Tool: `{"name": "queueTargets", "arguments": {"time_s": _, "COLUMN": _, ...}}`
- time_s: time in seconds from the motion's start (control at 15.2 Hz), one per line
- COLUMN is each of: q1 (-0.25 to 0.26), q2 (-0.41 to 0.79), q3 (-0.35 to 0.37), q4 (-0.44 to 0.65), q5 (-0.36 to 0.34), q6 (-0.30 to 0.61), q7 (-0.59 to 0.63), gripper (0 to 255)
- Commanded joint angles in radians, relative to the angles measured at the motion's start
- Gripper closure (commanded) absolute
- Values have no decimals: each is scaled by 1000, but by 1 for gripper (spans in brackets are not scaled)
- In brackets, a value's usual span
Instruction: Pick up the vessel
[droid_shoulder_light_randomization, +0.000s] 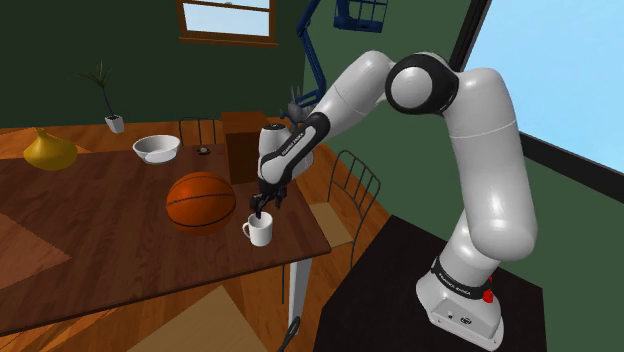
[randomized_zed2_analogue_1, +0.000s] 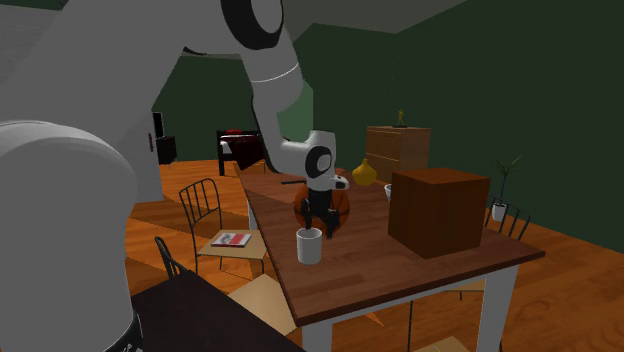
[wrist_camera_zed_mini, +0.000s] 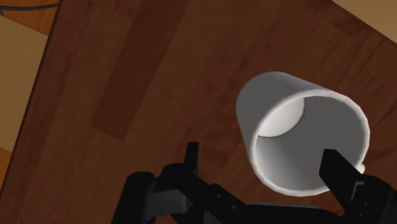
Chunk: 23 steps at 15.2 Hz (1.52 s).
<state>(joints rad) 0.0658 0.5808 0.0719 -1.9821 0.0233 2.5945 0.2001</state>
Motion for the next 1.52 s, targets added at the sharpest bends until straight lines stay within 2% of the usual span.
{"name": "queueTargets", "arguments": {"time_s": 0.0, "q1": 2, "q2": 31, "q3": -2, "q4": 8, "q5": -2, "q6": 23, "q7": 0, "gripper": 0}}
{"name": "queueTargets", "arguments": {"time_s": 0.4, "q1": 4, "q2": 85, "q3": -4, "q4": 23, "q5": -4, "q6": 62, "q7": -1, "gripper": 0}}
{"name": "queueTargets", "arguments": {"time_s": 0.46, "q1": 3, "q2": 84, "q3": -4, "q4": 22, "q5": -4, "q6": 62, "q7": -1, "gripper": 255}}
{"name": "queueTargets", "arguments": {"time_s": 1.06, "q1": 4, "q2": 85, "q3": -4, "q4": 23, "q5": -4, "q6": 62, "q7": -1, "gripper": 255}}
{"name": "queueTargets", "arguments": {"time_s": 1.45, "q1": 1, "q2": 14, "q3": -1, "q4": 4, "q5": -1, "q6": 11, "q7": 0, "gripper": 255}}
